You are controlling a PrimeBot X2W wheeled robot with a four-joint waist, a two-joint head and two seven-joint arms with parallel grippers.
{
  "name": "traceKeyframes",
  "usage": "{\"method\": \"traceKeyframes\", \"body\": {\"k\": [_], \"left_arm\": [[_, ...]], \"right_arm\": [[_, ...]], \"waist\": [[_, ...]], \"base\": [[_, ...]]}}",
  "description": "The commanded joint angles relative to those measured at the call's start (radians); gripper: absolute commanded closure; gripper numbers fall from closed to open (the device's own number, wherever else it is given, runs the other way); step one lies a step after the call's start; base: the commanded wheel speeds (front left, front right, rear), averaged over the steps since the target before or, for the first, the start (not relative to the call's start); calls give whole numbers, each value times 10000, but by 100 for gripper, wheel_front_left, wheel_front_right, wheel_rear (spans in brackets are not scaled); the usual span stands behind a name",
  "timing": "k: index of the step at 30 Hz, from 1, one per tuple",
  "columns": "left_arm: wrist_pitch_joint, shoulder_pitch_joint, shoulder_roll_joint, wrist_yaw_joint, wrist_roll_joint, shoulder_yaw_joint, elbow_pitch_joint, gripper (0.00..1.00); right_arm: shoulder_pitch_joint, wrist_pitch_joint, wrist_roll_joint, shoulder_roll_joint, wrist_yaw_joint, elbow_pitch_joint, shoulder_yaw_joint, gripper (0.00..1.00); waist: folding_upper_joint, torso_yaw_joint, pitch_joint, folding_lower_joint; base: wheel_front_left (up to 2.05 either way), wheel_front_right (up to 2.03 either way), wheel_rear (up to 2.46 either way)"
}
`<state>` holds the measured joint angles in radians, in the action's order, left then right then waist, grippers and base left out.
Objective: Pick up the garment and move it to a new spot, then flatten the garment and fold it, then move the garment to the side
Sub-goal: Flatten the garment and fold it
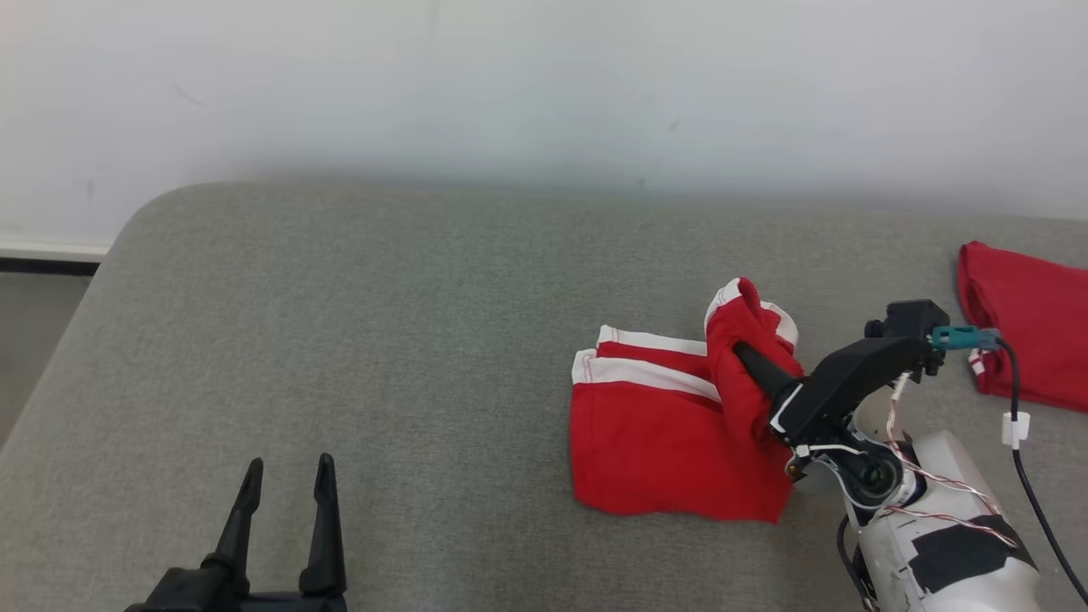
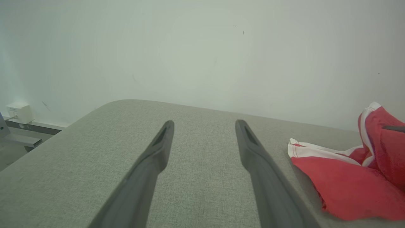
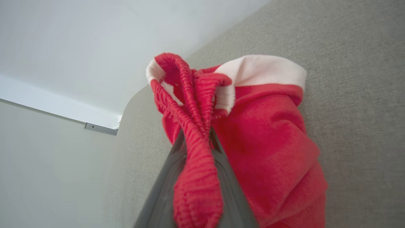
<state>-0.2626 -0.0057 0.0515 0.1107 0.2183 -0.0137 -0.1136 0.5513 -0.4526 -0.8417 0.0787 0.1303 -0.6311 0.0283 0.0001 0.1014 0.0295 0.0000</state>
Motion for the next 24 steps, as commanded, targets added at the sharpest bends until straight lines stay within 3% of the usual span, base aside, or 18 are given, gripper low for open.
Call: {"method": "traceKeyframes", "body": {"k": [1,5,18,19,20,24], "left_arm": [[-26,-128,-16,-42,50,-66,-41,0],[-28,-332,-16,-114,193,-300,-136,0],[-28,-624,-15,-291,447,-599,-241,0],[-26,-615,-15,-300,460,-603,-250,0],[-26,-592,-14,-287,467,-596,-267,0],[-26,-494,-15,-302,412,-528,-313,0]], "right_arm": [[170,90,300,-88,-1,-146,-19,100],[501,329,756,-267,-1,-853,-51,100],[919,1432,-306,-283,1,-2102,1765,100],[953,1488,-383,-286,1,-2101,1961,80],[985,1566,-359,-288,1,-2118,2156,0],[1053,2093,189,-281,-1,-1901,2796,0]], "waist": [[-1,256,185,0],[-1,669,392,0],[-1,1109,736,0],[-1,1101,736,0],[-1,1084,720,0],[-1,964,562,0]], "base": [[0,0,0],[0,0,0],[0,0,0],[0,0,0],[0,0,0],[0,0,0]]}}
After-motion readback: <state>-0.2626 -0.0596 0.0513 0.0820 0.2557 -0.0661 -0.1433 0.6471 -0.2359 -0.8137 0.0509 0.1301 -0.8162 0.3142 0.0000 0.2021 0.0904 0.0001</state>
